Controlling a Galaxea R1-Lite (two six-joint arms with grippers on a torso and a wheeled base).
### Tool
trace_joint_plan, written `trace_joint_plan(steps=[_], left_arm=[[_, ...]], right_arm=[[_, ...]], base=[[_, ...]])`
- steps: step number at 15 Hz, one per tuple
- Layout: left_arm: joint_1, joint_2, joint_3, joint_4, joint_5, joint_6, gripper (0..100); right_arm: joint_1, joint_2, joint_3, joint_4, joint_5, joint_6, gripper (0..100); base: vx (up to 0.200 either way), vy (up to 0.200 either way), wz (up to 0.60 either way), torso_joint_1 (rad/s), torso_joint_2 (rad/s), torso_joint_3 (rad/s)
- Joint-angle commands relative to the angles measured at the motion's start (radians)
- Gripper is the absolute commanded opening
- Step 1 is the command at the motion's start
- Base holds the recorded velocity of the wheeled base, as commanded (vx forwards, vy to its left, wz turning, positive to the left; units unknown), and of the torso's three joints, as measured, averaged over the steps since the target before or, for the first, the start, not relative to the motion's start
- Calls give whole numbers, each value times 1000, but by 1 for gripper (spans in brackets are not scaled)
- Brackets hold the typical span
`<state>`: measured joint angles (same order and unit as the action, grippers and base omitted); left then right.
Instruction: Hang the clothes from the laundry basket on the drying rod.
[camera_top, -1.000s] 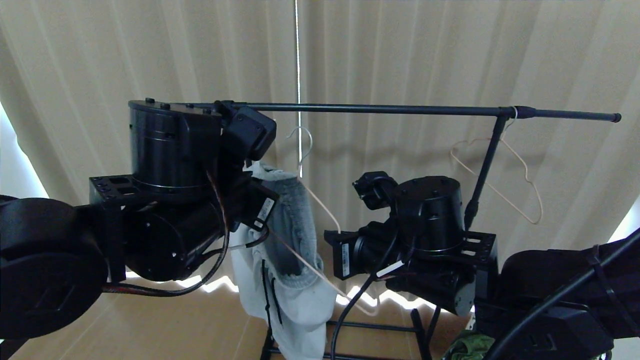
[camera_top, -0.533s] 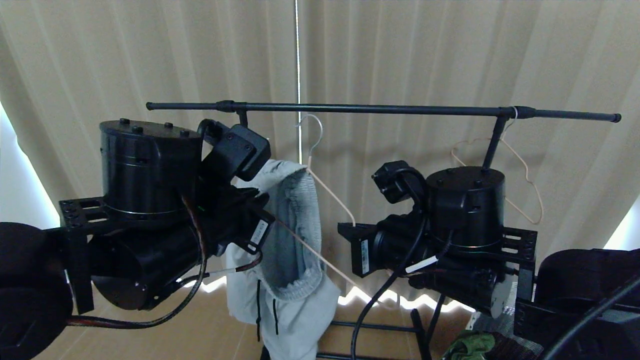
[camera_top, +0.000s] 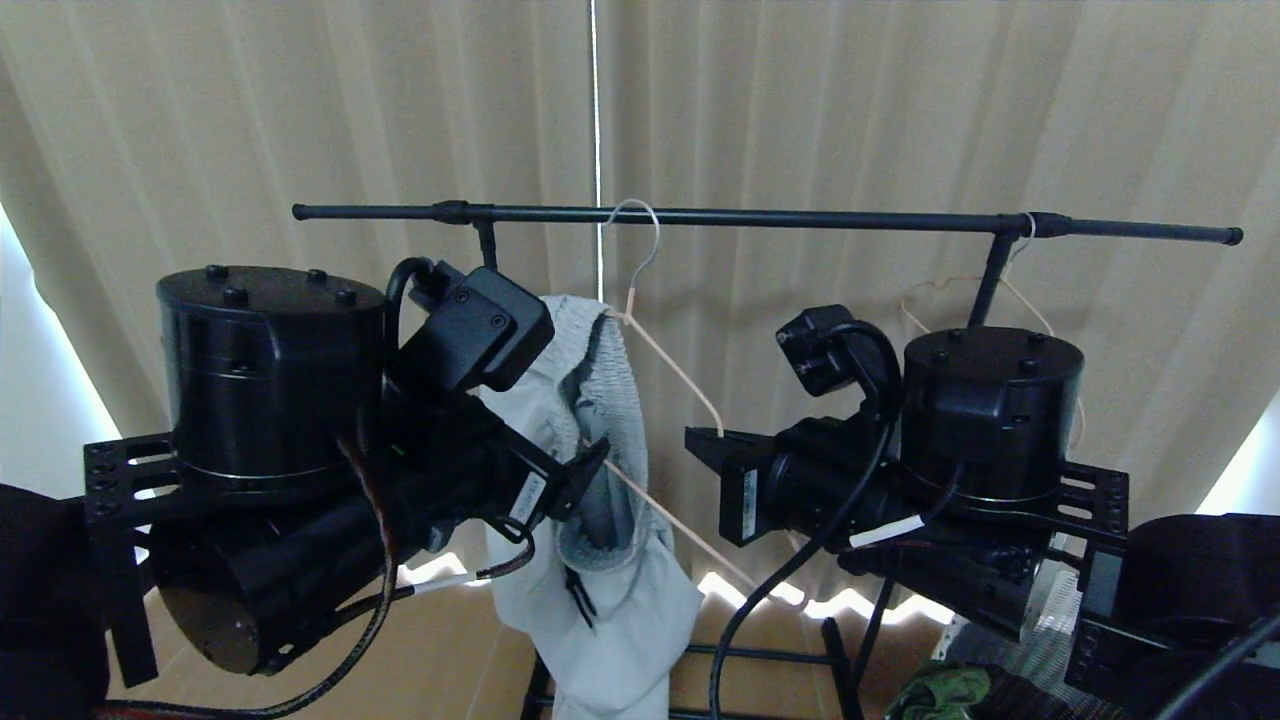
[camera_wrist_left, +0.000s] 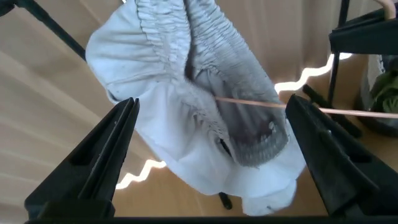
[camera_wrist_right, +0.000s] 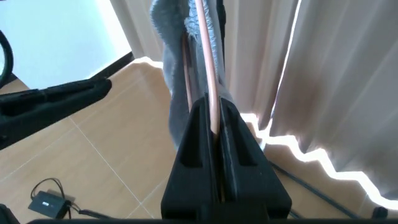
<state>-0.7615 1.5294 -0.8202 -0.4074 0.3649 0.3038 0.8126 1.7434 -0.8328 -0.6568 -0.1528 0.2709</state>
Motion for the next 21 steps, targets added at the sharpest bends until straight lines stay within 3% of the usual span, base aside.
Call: trace_joint_plan(steps=[1, 4, 6, 8, 10, 14, 17, 19, 21], left_arm=[[13, -23, 58, -45, 0, 6, 100], [77, -90, 125, -70, -3, 60, 100], [100, -132, 151, -73, -15, 78, 100], [136, -206, 177, -74, -142, 92, 100], [192, -229, 196, -76, -179, 156, 100], [200, -255, 188, -106, -242, 210, 100], [246, -262, 170, -111, -296, 337, 100], [303, -247, 145, -111, -388, 460, 100], [320, -210, 121, -111, -469, 528, 100]], right_arm=[[-13, -36, 12, 6, 1, -13, 0], [-52, -119, 60, 17, 38, -99, 0], [-79, -159, 78, 37, 64, -114, 0], [-142, -212, 106, 42, 171, -114, 0], [-211, -246, 130, 45, 292, -127, 0], [-239, -220, 130, 45, 303, -142, 0], [-239, -231, 129, 82, 317, -180, 0], [-239, -248, 127, 126, 352, -209, 0], [-239, -248, 129, 126, 378, -228, 0]], base=[[0, 0, 0, 0, 0, 0], [0, 0, 0, 0, 0, 0], [0, 0, 0, 0, 0, 0], [0, 0, 0, 0, 0, 0], [0, 0, 0, 0, 0, 0], [0, 0, 0, 0, 0, 0], [0, 0, 0, 0, 0, 0], [0, 0, 0, 0, 0, 0], [0, 0, 0, 0, 0, 0]])
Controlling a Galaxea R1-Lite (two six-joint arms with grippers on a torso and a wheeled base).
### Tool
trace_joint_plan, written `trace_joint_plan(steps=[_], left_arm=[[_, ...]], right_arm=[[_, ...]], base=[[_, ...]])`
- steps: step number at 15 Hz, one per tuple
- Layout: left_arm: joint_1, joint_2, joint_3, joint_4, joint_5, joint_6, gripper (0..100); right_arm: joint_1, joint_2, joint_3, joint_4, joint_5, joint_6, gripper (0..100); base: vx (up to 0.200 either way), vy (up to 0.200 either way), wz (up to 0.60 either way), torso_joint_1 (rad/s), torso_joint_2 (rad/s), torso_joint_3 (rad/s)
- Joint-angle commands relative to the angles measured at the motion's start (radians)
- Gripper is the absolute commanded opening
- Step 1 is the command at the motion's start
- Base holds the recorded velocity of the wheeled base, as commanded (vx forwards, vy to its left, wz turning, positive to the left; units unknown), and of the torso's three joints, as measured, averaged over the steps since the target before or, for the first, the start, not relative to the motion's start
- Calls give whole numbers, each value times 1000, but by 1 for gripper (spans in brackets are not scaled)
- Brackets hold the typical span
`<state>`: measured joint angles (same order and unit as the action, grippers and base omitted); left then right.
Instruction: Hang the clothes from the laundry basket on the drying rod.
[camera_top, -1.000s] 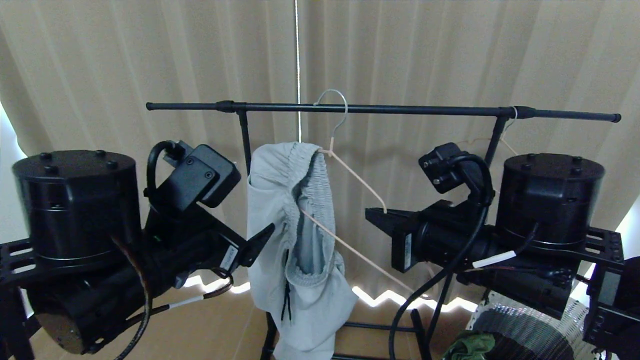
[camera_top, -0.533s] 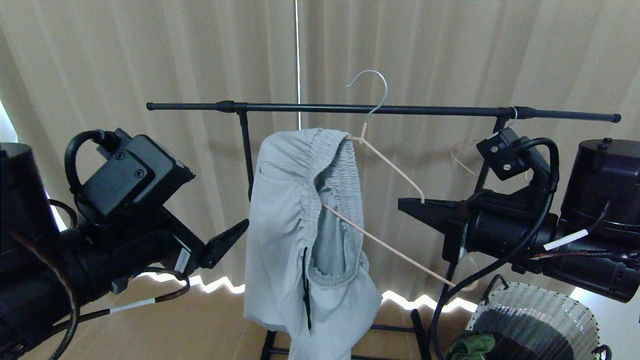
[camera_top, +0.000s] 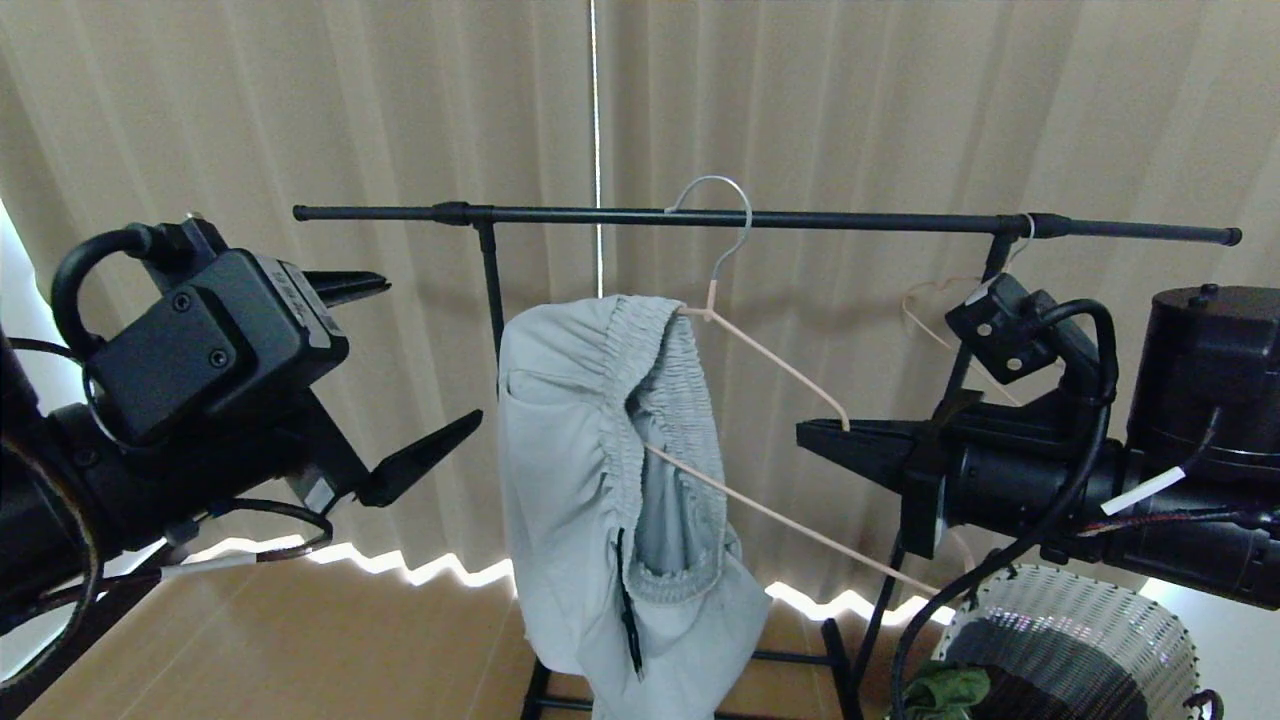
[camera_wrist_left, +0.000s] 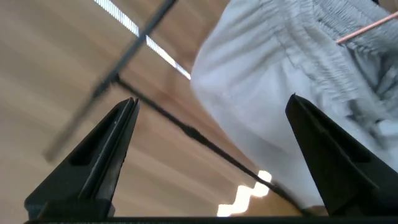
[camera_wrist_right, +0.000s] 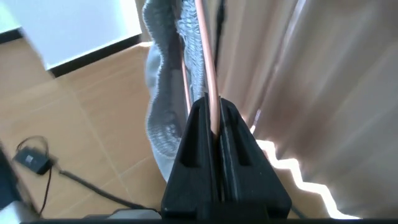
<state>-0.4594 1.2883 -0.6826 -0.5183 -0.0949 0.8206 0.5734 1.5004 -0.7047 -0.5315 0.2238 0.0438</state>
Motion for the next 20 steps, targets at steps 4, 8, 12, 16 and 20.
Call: trace_joint_plan(steps=[4, 8, 12, 16, 20], left_arm=[[11, 144, -92, 0, -63, 68, 100], [7, 233, -166, 0, -63, 172, 100], [-38, 261, -204, 0, -63, 178, 100], [-35, 279, -212, 0, -74, 169, 100], [-28, 278, -206, 0, -121, 161, 100]], right_arm=[[5, 3, 2, -7, 51, -15, 0], [33, 15, 1, -10, 85, -15, 0], [63, 50, -2, -12, 91, -58, 0], [77, 41, 1, -12, 124, -79, 0], [91, 38, 4, -12, 163, -101, 0]], base=[[0, 0, 0, 0, 0, 0], [0, 0, 0, 0, 0, 0], [0, 0, 0, 0, 0, 0], [0, 0, 0, 0, 0, 0], [0, 0, 0, 0, 0, 0]])
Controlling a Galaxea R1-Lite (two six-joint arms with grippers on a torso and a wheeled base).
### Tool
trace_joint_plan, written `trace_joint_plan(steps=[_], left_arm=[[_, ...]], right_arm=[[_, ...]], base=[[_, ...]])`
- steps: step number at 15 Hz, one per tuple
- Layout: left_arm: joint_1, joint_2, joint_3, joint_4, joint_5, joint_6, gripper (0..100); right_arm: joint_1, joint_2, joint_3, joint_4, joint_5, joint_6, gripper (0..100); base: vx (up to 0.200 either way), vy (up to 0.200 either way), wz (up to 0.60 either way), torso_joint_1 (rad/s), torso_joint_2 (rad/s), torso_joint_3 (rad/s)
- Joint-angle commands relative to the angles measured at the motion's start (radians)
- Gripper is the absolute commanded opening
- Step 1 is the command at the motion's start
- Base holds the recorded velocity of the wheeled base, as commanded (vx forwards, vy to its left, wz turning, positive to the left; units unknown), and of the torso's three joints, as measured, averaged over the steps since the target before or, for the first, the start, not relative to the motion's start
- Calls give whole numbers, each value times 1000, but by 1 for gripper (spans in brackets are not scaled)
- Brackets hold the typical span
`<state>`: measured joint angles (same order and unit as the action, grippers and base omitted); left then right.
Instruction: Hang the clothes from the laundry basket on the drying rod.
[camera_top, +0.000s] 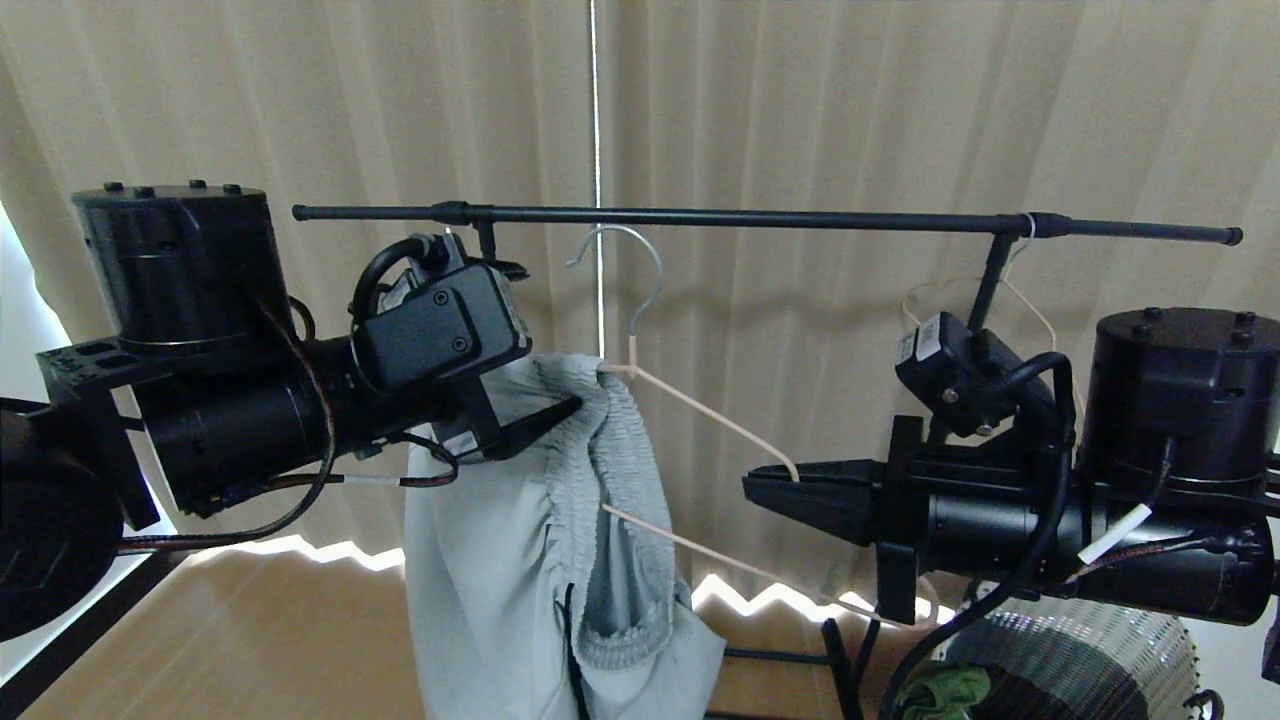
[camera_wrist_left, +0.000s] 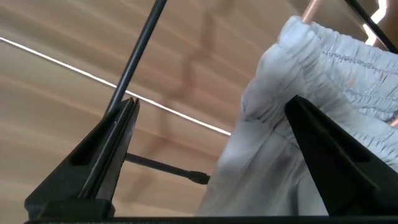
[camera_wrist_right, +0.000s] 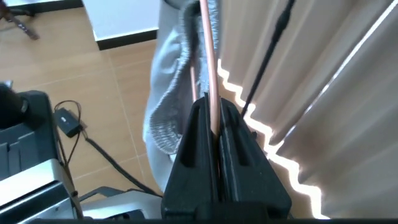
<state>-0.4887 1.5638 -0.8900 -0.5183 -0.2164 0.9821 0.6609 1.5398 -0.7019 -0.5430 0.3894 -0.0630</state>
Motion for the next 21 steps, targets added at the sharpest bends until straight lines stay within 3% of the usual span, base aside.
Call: trace_joint_plan(steps=[1, 3, 4, 11, 16, 17, 19, 21], left_arm=[[1, 2, 8, 0, -1, 0, 100], [1, 1, 11, 0, -5, 0, 100], [1, 1, 11, 0, -17, 0, 0], [2, -1, 14, 0, -28, -2, 0], [2, -1, 25, -23, -24, -65, 0], [2, 1, 25, -31, -21, -71, 0], [10, 2, 25, -29, 3, -76, 0], [27, 2, 46, -29, 94, -76, 0]], right_arm=[[3, -3, 7, -2, 9, -12, 0], [5, -4, 32, -46, 36, -29, 0], [5, -4, 42, -77, 51, -29, 0], [3, -18, 68, -109, 69, -29, 0], [-1, -20, 71, -109, 62, -29, 0], [-3, -20, 70, -110, 57, -29, 100], [-9, -13, 58, -115, 20, -29, 100], [-27, -6, 64, -187, -50, -29, 100]], base=[[0, 0, 0, 0, 0, 0], [0, 0, 0, 0, 0, 0], [0, 0, 0, 0, 0, 0], [0, 0, 0, 0, 0, 0], [0, 0, 0, 0, 0, 0], [0, 0, 0, 0, 0, 0], [0, 0, 0, 0, 0, 0], [0, 0, 0, 0, 0, 0]])
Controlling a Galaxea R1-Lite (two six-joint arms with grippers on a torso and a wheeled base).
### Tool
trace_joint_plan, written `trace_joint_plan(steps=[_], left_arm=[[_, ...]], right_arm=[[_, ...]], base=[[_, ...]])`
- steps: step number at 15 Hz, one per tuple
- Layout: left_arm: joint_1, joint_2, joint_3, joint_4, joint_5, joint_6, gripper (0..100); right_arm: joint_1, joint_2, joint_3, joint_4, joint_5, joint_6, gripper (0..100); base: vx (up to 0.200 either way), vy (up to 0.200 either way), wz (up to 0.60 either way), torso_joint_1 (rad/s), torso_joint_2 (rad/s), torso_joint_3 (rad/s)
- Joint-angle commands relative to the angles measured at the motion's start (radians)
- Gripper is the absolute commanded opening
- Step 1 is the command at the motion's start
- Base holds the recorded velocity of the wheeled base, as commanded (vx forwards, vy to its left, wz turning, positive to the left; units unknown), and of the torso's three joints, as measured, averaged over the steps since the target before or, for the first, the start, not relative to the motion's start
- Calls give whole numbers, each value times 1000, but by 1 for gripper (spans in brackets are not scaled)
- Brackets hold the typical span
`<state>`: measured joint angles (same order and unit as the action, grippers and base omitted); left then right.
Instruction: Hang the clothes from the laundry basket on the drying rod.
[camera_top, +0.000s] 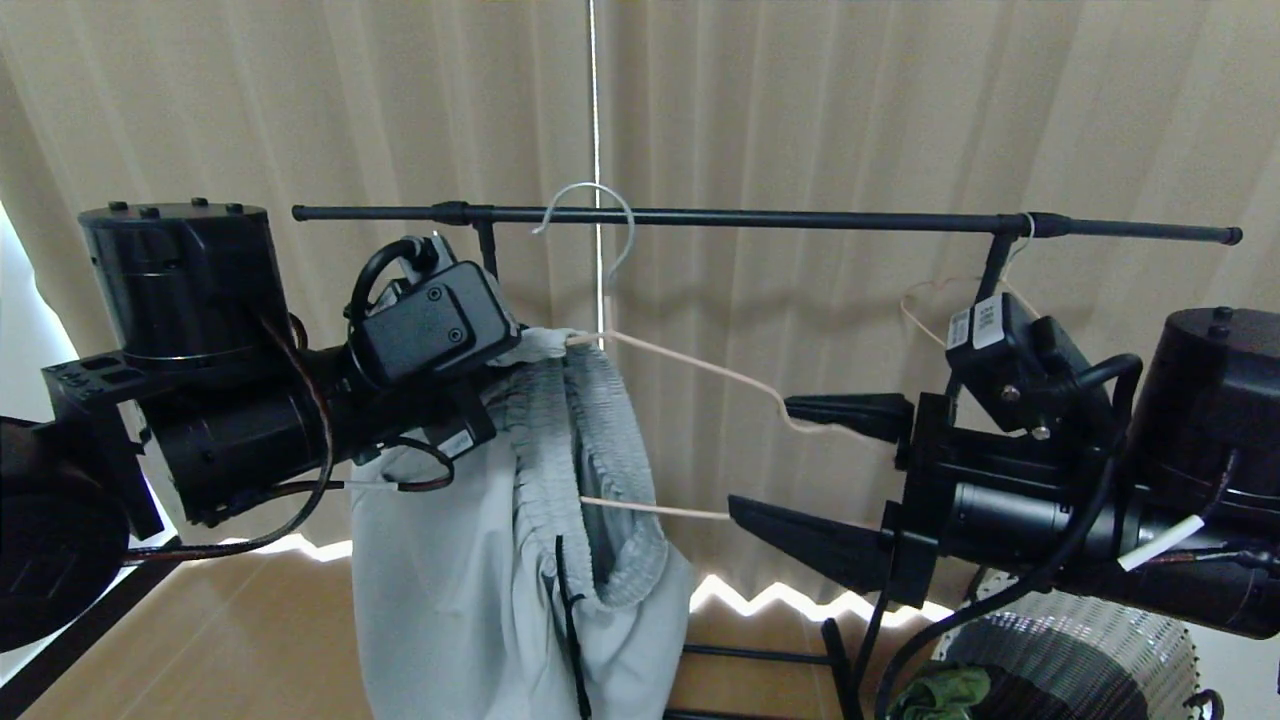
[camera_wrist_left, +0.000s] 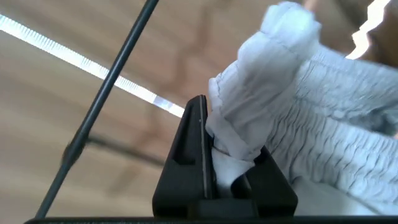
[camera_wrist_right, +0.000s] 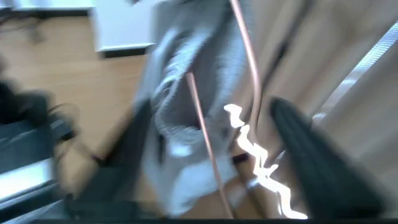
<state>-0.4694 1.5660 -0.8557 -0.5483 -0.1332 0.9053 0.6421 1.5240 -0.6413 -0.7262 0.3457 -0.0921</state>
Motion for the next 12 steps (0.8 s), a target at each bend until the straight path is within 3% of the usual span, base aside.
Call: trace_joint_plan(steps=[1, 4, 8, 12], left_arm=[[15, -3, 24, 1, 43, 1, 0], [57, -7, 76, 2, 187, -23, 0], [75, 0, 93, 8, 372, -143, 0], [92, 3, 101, 5, 454, -151, 0]], right_arm=[[-21, 19, 8, -36, -40, -1, 100], [-53, 25, 5, -84, -139, -5, 100], [-105, 28, 8, -78, -142, -5, 100], [-107, 50, 31, -76, -183, -5, 100]], base=[[0, 0, 0, 0, 0, 0], [0, 0, 0, 0, 0, 0], [0, 0, 0, 0, 0, 0], [0, 0, 0, 0, 0, 0]])
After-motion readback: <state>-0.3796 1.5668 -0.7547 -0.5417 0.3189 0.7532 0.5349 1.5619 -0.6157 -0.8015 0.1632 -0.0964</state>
